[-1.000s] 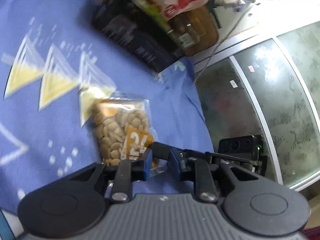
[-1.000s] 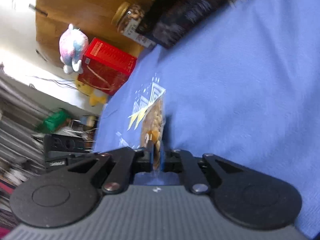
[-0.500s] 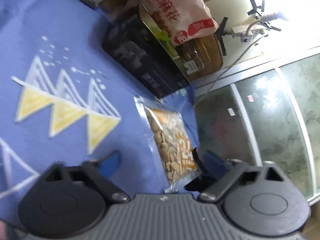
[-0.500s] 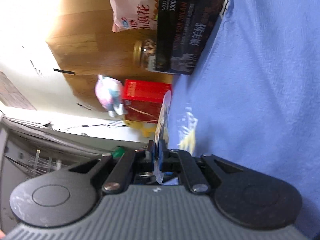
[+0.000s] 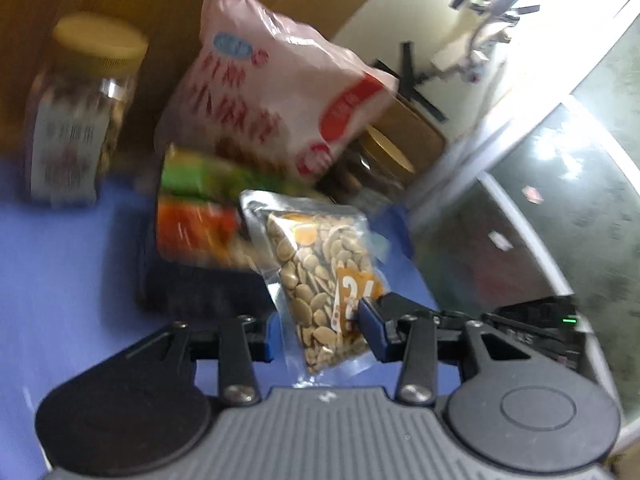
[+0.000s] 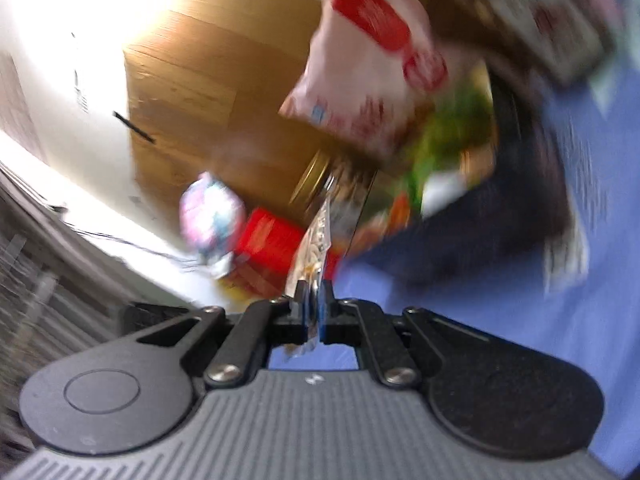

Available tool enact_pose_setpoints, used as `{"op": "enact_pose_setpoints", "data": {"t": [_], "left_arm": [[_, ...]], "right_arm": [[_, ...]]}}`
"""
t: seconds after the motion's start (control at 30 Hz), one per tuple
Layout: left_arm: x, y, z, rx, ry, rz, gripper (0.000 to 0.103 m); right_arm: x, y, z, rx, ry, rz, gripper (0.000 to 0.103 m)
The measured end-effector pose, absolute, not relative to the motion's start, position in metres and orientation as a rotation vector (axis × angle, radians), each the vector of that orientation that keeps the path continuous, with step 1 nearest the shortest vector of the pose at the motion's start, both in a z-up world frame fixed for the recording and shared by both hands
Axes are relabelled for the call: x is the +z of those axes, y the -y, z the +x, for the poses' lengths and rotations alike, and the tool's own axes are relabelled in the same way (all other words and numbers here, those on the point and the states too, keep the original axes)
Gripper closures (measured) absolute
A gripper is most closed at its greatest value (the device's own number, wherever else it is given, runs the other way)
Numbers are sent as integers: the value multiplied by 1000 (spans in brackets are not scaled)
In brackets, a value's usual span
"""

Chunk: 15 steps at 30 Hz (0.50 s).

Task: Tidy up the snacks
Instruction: 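Lift the nut bag into the tin and open the left tool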

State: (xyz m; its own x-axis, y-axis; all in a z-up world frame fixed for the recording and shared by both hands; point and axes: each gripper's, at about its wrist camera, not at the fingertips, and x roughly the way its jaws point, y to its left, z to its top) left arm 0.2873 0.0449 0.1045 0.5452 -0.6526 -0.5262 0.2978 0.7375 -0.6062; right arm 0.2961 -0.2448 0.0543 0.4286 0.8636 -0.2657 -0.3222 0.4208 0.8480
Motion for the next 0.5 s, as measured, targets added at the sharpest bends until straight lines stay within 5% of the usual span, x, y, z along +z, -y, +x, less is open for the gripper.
{"op": "enact_pose_setpoints", "data": {"t": [0.23,0.5], "left_arm": [[90,-27,352,-419,-845,-351,50],[86,-10,350,-279,-806,-159,30]], "right_arm": [[55,202,344,713,-771,520,90],[57,187,317,558,-576,203,66]]}}
